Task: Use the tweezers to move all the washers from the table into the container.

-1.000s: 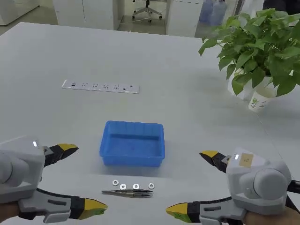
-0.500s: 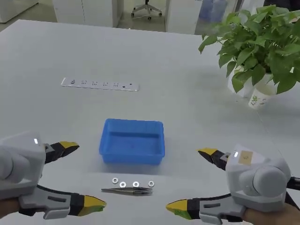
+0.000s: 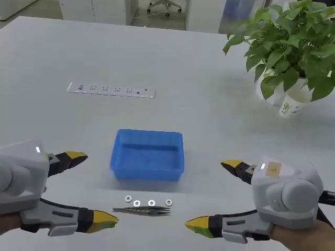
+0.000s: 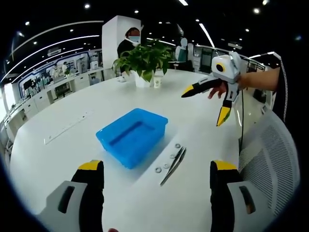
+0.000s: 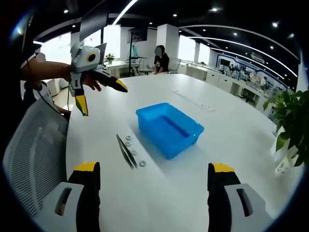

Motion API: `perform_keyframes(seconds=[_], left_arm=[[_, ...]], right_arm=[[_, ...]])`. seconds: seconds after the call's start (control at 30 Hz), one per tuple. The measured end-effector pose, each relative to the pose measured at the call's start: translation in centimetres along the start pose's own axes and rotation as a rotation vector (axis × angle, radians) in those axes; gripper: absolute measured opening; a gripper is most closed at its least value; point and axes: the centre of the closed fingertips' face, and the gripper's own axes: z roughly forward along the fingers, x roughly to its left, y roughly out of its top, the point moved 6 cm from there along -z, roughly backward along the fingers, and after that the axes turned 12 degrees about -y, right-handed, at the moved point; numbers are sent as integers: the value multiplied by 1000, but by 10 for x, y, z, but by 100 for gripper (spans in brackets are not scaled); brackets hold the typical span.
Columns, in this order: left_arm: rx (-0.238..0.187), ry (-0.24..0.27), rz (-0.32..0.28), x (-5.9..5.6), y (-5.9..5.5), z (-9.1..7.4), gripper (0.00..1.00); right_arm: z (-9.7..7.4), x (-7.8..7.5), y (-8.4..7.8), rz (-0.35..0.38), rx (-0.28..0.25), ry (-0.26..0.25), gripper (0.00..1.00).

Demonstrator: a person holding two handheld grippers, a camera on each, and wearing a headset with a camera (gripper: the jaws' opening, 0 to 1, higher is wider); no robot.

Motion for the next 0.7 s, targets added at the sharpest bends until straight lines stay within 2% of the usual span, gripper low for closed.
perform_keyframes(seconds=[0.13, 0.7], left_arm=[[-14, 4, -12, 3, 0, -2, 97], [25, -8, 16, 8, -2, -3, 93]], right_arm=[[0, -3, 2, 9, -8, -6, 94], [3, -8, 6, -20, -4, 10, 93]])
